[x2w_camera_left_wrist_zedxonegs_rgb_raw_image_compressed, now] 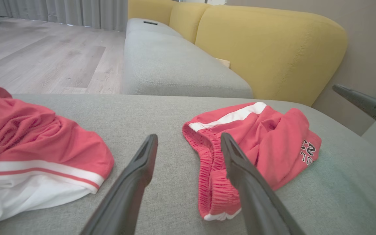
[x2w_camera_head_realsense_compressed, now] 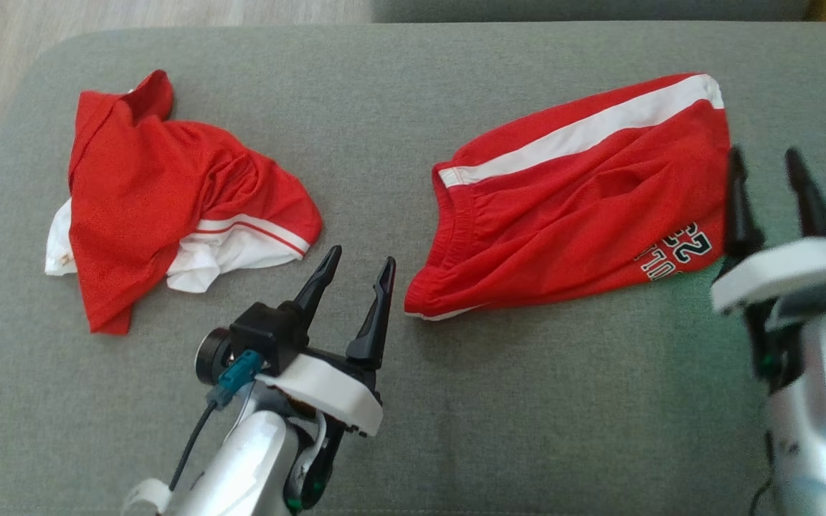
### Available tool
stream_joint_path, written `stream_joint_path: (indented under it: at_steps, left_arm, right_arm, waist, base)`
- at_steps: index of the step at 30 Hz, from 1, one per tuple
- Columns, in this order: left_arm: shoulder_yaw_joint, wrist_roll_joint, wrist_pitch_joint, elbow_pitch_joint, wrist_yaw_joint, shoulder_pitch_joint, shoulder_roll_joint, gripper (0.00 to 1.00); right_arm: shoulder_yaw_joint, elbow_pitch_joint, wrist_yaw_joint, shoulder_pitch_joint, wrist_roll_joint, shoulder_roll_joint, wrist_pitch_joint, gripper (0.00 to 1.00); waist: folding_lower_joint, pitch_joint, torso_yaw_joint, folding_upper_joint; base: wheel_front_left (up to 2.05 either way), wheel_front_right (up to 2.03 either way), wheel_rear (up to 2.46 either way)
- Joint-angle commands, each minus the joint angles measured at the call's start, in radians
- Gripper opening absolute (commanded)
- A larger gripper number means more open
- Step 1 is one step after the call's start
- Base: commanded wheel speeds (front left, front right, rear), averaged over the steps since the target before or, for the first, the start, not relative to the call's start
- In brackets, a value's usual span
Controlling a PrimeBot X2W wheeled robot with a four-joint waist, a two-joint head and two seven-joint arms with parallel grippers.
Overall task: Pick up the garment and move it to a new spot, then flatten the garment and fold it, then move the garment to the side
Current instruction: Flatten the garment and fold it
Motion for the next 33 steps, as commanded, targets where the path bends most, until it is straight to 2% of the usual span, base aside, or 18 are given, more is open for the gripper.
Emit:
stream_joint_path:
  at_steps: [1,8,17,18,19,26,33]
  left_arm:
    - [0.041,0.012,-0.012,-0.039,-0.004,-0.014,0.003,1.0]
    - [0.05,0.017,-0.012,-0.048,-0.009,0.007,0.003,1.0]
    - [0.042,0.02,-0.012,-0.045,-0.016,-0.001,0.003,1.0]
    - [0.041,0.019,-0.012,-0.045,-0.016,-0.003,0.003,1.0]
    - [0.04,0.018,-0.012,-0.045,-0.016,-0.004,0.003,1.0]
    - [0.031,0.013,-0.012,-0.042,-0.013,-0.011,0.003,1.0]
    - [0.024,0.007,-0.012,-0.046,-0.012,-0.02,0.003,1.0]
  right_arm:
    - [0.031,-0.06,-0.001,0.018,-0.002,0.019,-0.032,1.0]
    - [0.027,-0.06,-0.001,0.125,-0.008,0.062,-0.055,1.0]
    - [0.002,-0.003,-0.001,0.082,-0.071,0.061,-0.042,1.0]
    - [-0.005,0.008,-0.001,0.076,-0.084,0.057,-0.036,0.76]
    - [-0.011,0.019,-0.001,0.069,-0.098,0.053,-0.033,0.0]
    - [-0.023,0.12,-0.001,0.018,-0.2,0.024,-0.008,0.0]
    - [-0.025,0.223,-0.001,-0.034,-0.243,0.011,0.007,0.0]
  waist:
    - [0.0,-0.006,-0.006,0.0]
    - [0.0,-0.008,-0.015,0.0]
    - [0.0,0.013,0.004,0.0]
    - [0.0,0.016,0.008,0.0]
    - [0.0,0.019,0.012,0.0]
    - [0.0,0.043,0.04,0.0]
    - [0.0,0.065,0.064,0.0]
  base:
    - [0.0,0.0,0.0]
    - [0.0,0.0,0.0]
    - [0.0,0.0,0.0]
    - [0.0,0.0,0.0]
    - [0.0,0.0,0.0]
    - [0.0,0.0,0.0]
    - [0.0,0.0,0.0]
